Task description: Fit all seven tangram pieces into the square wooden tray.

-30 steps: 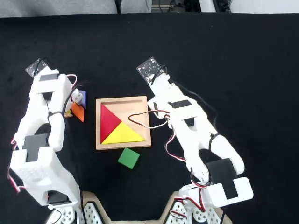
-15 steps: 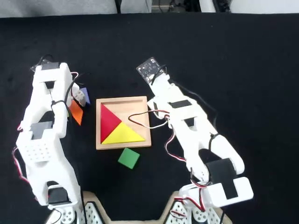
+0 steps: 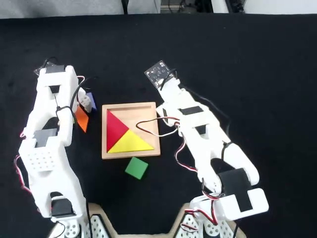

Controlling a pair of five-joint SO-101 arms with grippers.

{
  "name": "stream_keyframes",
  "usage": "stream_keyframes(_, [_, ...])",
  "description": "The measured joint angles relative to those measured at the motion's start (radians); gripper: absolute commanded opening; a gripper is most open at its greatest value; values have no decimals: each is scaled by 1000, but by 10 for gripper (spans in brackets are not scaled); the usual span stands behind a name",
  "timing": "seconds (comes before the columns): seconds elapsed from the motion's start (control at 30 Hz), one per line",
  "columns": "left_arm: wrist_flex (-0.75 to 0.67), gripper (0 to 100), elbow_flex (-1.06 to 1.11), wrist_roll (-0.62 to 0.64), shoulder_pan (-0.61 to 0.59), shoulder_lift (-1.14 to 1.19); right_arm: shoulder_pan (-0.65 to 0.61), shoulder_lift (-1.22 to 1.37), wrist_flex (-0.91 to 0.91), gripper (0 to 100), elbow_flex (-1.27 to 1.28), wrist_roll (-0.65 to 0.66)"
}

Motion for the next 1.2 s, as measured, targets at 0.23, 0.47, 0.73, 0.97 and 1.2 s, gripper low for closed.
stream_keyframes(0.23, [-98, 223, 235, 18, -6, -276, 0, 0, 0, 11, 0, 0])
stream_keyframes(0.47, [-387, 223, 638, 25, -26, -529, 0, 0, 0, 11, 0, 0])
stream_keyframes(0.73, [-448, 223, 674, 60, -40, -482, 0, 0, 0, 11, 14, 0])
stream_keyframes(0.97, [-460, 222, 608, 60, -21, -388, 0, 0, 0, 11, 14, 0])
stream_keyframes(1.2, [-451, 168, 537, 66, -20, -316, 0, 0, 0, 11, 14, 0])
